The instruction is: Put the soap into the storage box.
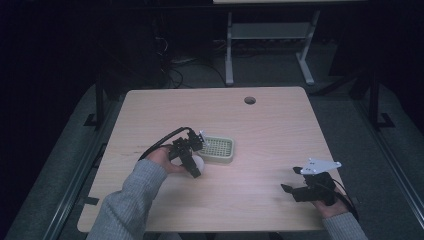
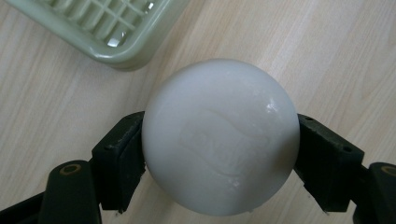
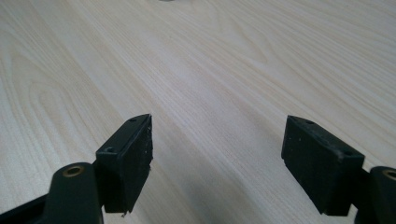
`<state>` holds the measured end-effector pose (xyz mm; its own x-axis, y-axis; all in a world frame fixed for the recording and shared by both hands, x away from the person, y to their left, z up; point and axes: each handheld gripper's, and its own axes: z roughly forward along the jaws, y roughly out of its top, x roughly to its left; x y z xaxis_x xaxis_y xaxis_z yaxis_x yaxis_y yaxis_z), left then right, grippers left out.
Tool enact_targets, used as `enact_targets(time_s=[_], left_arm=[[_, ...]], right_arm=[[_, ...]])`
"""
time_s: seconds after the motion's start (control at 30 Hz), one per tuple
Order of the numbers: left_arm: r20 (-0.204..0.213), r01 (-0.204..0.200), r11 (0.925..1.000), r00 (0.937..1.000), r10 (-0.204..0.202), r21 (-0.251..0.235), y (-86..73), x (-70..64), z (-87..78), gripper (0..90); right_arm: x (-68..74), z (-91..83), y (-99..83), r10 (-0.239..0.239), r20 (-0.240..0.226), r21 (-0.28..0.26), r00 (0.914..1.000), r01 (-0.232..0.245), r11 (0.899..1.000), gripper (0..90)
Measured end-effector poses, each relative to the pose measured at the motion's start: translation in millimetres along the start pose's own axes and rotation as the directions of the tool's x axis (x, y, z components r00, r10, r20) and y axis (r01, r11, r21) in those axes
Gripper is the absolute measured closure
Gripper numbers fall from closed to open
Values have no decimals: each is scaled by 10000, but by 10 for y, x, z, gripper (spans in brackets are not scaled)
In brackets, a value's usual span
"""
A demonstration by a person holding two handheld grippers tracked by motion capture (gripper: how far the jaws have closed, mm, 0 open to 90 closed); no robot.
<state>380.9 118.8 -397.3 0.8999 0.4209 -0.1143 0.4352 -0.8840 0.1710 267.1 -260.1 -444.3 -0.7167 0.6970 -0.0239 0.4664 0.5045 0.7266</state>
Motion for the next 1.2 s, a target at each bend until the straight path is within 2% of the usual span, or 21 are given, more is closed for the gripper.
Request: enact_targets(time_s=[0.23, 0.47, 0.53, 0.9, 1.13, 1.2], left_arm=[[54, -18, 10000, 10000, 19, -73, 88, 33, -42, 236], [-83, -41, 10000, 10000, 41, 6, 175, 55, -68, 236], [49, -38, 10000, 10000, 38, -27, 195, 72, -73, 236], [-63, -277, 9996, 9996, 277, 97, 360, 90, -117, 236], [56, -150, 9999, 9999, 151, -37, 440, 162, -139, 235], [-45, -195, 9998, 9998, 196, 14, 464, 176, -136, 236]], right_arm=[[-6, -6, 12, 38, -7, -93, 10000, -38, 9999, 242], [-9, -11, 11, 69, -36, -135, 10000, -69, 9999, 242], [-9, -13, 12, 73, -34, -143, 10000, -74, 9999, 242], [-10, -12, 26, -4, -19, -185, 10000, 4, 9998, 242], [-11, -19, 24, 31, -9, -203, 10000, -31, 9998, 242], [-11, -19, 27, 15, -29, -205, 10000, -16, 9998, 242]])
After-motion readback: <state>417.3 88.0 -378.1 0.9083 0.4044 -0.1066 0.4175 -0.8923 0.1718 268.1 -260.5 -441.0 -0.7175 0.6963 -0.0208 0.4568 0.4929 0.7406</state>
